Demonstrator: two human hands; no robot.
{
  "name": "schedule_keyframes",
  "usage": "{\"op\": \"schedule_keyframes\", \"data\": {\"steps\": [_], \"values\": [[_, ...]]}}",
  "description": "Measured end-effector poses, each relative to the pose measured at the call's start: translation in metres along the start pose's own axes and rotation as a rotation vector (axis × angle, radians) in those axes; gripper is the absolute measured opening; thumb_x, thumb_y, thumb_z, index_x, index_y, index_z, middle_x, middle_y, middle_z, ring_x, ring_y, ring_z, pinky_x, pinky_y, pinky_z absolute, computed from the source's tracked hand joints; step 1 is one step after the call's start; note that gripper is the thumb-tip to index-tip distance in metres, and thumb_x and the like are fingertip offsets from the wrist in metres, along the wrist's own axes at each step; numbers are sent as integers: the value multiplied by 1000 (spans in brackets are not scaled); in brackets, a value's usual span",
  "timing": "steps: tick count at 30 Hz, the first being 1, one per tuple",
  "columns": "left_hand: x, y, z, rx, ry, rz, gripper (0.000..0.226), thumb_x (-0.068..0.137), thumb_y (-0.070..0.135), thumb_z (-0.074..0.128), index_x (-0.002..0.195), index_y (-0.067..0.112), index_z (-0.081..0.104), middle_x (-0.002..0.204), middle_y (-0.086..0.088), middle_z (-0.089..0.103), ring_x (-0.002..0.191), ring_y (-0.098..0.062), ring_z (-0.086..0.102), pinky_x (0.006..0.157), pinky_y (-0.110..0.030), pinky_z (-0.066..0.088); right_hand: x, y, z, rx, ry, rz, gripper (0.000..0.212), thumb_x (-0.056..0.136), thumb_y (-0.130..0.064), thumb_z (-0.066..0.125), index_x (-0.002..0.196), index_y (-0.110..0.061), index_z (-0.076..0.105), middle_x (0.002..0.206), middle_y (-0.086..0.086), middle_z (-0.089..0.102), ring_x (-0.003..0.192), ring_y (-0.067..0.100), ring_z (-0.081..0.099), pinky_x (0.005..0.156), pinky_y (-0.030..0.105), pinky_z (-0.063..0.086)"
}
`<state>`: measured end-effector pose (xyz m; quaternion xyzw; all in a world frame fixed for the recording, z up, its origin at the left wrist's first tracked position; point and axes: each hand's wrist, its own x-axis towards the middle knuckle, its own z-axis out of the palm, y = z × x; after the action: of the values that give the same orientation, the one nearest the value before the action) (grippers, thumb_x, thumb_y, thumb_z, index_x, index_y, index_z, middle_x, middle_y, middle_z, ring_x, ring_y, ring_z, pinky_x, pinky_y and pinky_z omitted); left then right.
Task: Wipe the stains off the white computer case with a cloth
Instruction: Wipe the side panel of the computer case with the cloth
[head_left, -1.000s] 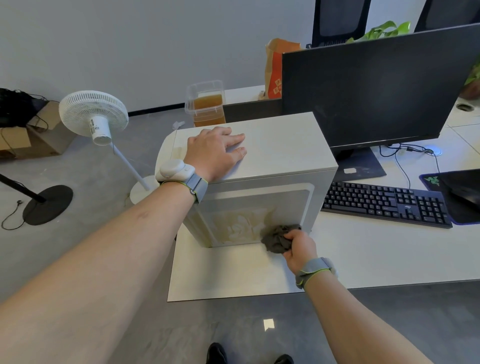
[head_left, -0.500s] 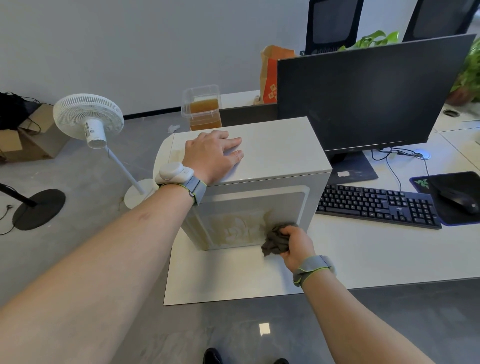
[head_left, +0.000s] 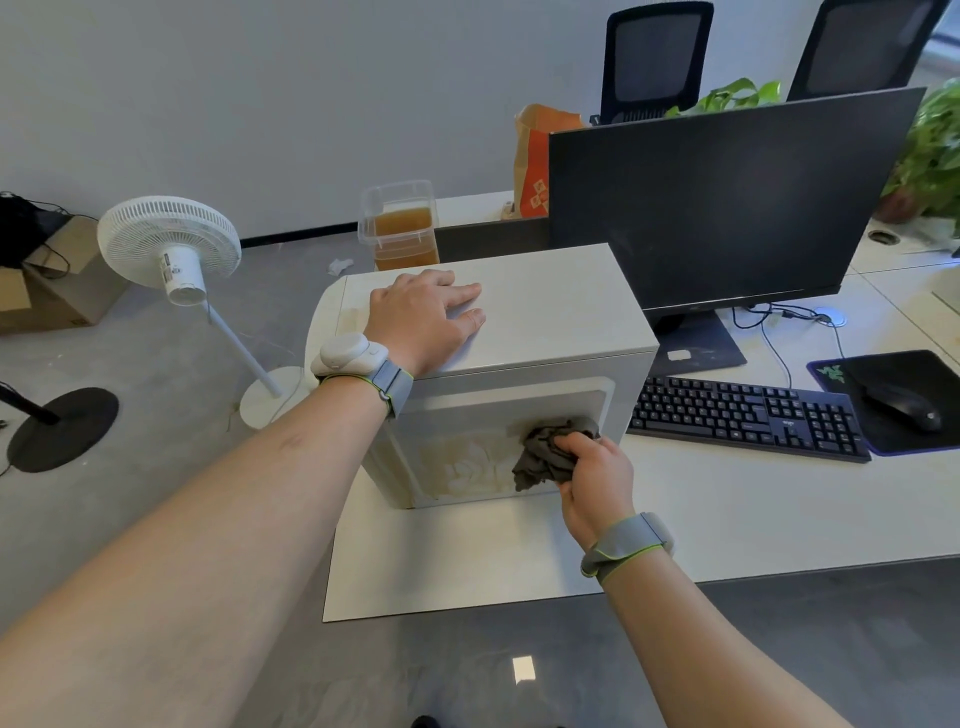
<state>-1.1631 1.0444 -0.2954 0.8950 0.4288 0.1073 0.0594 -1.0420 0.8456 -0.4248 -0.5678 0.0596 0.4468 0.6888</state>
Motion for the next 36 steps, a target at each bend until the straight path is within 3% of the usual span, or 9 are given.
{"op": "schedule_keyframes", "data": {"steps": [6,10,13,16,21,25,30,34,36], "values": [[-2,1,-2,13,-5,8,48,97,64,42,141,50,54,153,12,47,138,-23,41,109,-48,31,-9,2,-1,-57,98,109,18,92,4,62,109,6,63,99,22,68,84,37,68,72,40,55],[-2,0,-2,12,-3,14,48,98,64,41,142,49,53,153,11,47,139,-23,41,110,-48,31,-32,-24,23,-48,99,-152,12,89,-2,66,88,-5,55,81,11,58,73,26,57,60,32,52],[-3,0,-2,6,-6,19,49,98,64,40,143,49,53,154,10,46,139,-24,40,111,-49,30,-41,-29,36,40,251,-373,10,89,-5,57,88,-10,48,74,3,48,65,19,45,48,26,44],[-2,0,-3,10,-9,23,48,98,64,41,142,49,53,154,10,46,140,-25,40,110,-49,30,-40,-18,57,3,355,-357,14,89,-9,52,102,-15,53,93,5,63,81,25,61,74,42,55],[-3,0,-5,11,-23,30,47,97,63,40,139,50,54,154,8,46,139,-26,40,110,-49,30,-49,13,61,-355,188,-405,24,88,-2,52,97,-24,55,108,10,63,101,31,63,90,47,58],[-3,0,-5,19,-24,40,45,97,61,40,137,49,56,152,7,47,137,-27,41,108,-48,31,-45,3,50,-528,340,-826,20,90,-3,56,106,-15,55,113,3,51,104,21,51,91,31,46],[-5,0,-7,24,-25,51,46,98,59,38,139,47,55,152,6,47,137,-27,41,107,-48,31,-29,13,48,-739,306,-502,19,82,3,50,91,-13,52,103,5,55,95,33,58,88,44,54],[-6,1,-7,15,-13,59,47,98,59,38,140,46,55,151,5,48,137,-27,41,108,-48,31,-43,15,60,-643,316,-815,20,88,-1,56,104,-15,56,105,-2,52,92,12,53,82,18,47],[-5,0,-8,12,-23,61,47,98,59,38,140,46,55,151,4,48,136,-28,41,107,-49,31,-41,20,66,-701,282,-864,23,85,2,58,99,-16,58,106,-2,50,89,12,51,83,17,44]]}}
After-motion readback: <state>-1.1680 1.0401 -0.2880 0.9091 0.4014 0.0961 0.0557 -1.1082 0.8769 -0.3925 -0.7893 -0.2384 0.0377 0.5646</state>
